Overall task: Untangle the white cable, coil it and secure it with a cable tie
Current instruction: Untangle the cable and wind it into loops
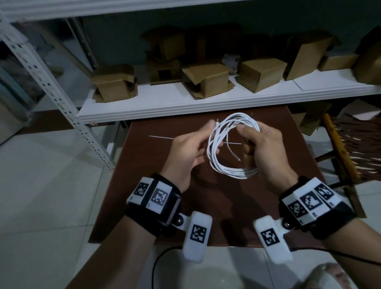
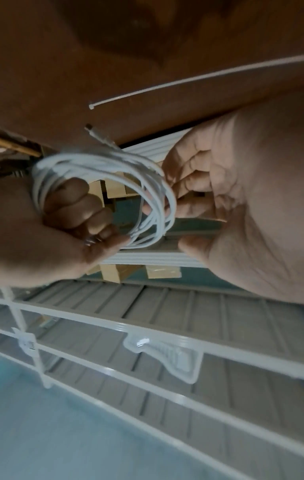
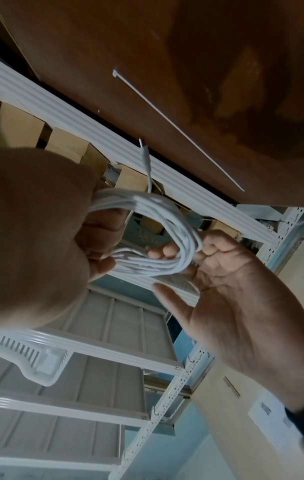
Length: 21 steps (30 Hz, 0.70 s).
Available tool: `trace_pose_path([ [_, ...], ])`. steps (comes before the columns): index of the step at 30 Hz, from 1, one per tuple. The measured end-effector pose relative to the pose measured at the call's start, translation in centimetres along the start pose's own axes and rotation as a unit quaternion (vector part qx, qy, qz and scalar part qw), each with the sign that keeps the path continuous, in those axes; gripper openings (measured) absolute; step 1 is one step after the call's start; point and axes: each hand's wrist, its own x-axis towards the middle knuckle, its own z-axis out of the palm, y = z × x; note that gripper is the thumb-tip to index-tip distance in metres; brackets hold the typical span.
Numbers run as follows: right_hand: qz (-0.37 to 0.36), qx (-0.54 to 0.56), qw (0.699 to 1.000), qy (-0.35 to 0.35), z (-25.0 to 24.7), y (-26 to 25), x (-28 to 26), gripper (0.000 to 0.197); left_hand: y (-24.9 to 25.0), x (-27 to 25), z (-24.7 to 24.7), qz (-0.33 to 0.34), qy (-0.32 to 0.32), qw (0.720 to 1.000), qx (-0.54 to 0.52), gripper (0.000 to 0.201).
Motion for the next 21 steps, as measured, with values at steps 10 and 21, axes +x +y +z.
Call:
trace_pose_path([
  [10,0.004,0.000,1.000,-0.023,0.8,0.3,-0.4,0.020,-2.2,1.3,1.5,0.092,0.001,0.988,0.126,0.028],
  [21,-0.014,0.016,0.996,-0.087,1.0,0.4,-0.2,0.018,-3.5,2.2,1.0,0.219,0.029,0.962,0.161,0.032],
])
